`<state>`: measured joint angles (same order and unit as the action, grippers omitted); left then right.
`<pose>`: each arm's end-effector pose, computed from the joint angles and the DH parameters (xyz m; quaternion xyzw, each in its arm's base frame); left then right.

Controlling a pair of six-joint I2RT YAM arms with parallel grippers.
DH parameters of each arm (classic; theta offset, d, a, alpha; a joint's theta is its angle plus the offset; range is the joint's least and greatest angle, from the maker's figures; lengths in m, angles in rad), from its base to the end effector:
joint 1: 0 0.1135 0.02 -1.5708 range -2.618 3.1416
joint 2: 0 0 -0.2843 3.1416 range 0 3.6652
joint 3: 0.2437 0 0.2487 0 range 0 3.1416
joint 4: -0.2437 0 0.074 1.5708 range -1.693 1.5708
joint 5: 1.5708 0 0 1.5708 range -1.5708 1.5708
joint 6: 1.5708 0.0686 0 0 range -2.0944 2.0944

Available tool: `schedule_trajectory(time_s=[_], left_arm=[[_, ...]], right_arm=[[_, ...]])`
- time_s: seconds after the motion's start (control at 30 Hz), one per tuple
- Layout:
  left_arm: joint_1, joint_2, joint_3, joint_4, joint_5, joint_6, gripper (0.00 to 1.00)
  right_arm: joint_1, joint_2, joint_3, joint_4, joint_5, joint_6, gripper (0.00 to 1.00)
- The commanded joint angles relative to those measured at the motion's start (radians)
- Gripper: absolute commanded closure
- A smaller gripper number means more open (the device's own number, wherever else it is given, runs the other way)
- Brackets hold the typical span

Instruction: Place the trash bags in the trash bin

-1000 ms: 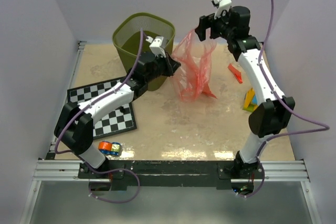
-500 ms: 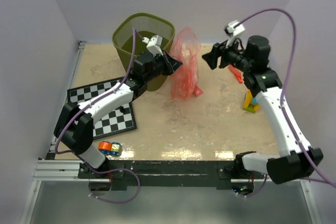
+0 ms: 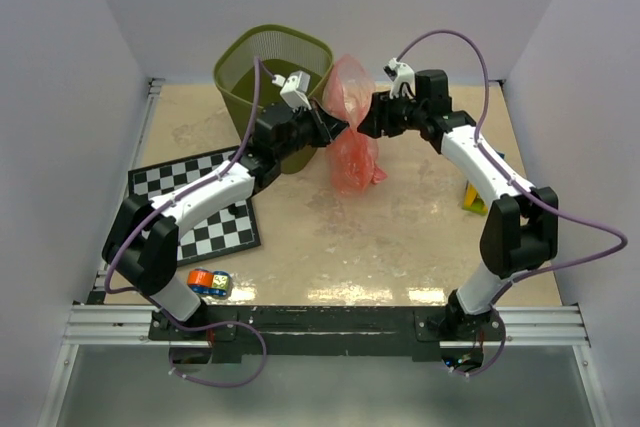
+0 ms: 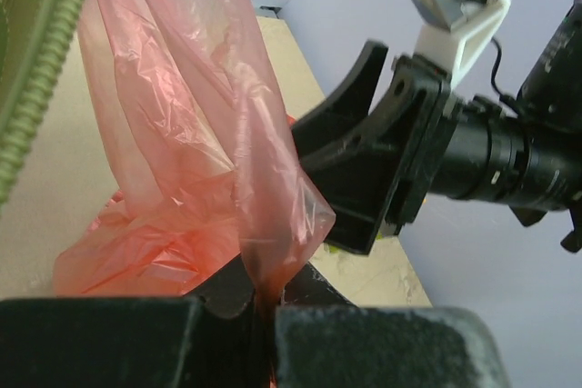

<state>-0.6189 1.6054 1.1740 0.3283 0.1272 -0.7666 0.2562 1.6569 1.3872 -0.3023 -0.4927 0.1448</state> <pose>0.3333 -0.2481 0.3366 -0.0122 0.7422 -0.4632 0.4842 0.3846 0.1343 0.3175 -0.1640 0.8435 0.3023 0.4125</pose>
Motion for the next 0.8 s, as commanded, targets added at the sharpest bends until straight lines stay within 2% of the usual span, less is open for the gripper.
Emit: schedule_trajectory(time_s=[0.0, 0.37, 0.53, 0.77], left_arm=[[0.001, -0.032, -0.036, -0.008, 0.005, -0.005, 1.0], [0.005, -0.048, -0.04, -0.02, -0.017, 0.023, 1.0], [0.007, -0.041, -0.04, -0.017, -0.014, 0.018, 1.0], [0.008, -0.03, -0.028, -0.012, -0.003, 0.016, 1.0]], right_arm=[[0.028, 0.029, 0.091, 0.072, -0.029, 0.027, 0.46], [0.067, 0.069, 0.093, 0.036, 0.126, 0.053, 0.57], [0.068, 0.037, 0.082, -0.006, 0.201, 0.058, 0.58], [0.074, 0.043, 0.035, 0.018, 0.181, 0.058, 0.57]])
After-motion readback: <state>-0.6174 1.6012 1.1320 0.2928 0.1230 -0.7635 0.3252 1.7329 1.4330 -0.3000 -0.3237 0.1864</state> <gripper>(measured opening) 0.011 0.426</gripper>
